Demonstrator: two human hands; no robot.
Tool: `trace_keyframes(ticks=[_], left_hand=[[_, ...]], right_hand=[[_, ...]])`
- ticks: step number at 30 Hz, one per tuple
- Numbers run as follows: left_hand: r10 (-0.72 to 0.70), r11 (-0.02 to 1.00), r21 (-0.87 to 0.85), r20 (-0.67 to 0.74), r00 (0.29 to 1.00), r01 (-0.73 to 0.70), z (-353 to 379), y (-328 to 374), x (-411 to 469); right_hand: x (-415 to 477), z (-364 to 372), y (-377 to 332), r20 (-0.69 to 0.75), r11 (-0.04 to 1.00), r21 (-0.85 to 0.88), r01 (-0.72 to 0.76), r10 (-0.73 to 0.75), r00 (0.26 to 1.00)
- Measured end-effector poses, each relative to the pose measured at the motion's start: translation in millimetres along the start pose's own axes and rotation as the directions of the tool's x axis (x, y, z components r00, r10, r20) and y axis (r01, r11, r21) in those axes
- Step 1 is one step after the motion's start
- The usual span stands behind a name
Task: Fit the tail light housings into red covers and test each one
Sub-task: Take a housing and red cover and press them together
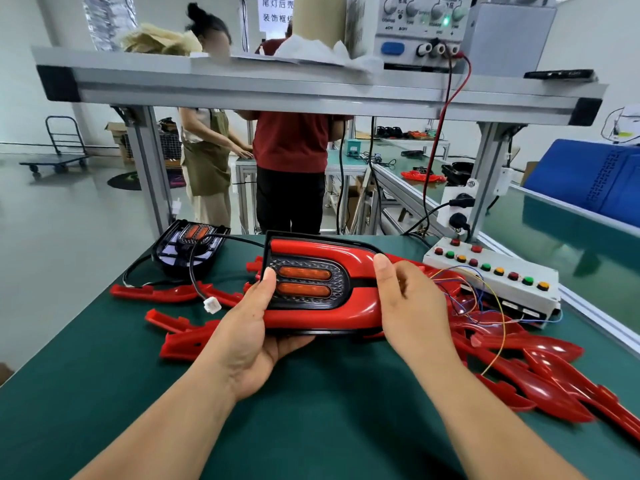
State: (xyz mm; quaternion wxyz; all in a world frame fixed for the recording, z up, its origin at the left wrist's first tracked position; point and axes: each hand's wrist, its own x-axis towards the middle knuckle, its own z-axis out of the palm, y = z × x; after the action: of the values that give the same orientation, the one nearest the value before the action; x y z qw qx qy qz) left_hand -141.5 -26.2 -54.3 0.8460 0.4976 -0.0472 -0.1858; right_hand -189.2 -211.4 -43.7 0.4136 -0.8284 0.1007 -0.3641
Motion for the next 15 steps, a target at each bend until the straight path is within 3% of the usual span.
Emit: trace_keyframes(ticks=[4,12,15], left_hand=[[0.028,1.0,0.006,0.058,0.998,-0.029,-0.4,-0.9,-2.5],[0.071,0.992,0.091,0.18,0.981,-0.089,-0.4,-0.6,-6.1],[0.087,0.992,0.075,0.183,0.979,-0.102,0.2,-1.7,-7.4]], right_hand=[[-1.4,-0.4,4.5,-0.004,0.96,-0.274,-0.059,0.06,0.998],[2.7,-5.8,4.5,-0.062,0.844,-0.537,-0.023,-0.012,0.998],[1.6,-6.5,8.4,-0.065,0.887,-0.456,-0.079,0.056,0.996]])
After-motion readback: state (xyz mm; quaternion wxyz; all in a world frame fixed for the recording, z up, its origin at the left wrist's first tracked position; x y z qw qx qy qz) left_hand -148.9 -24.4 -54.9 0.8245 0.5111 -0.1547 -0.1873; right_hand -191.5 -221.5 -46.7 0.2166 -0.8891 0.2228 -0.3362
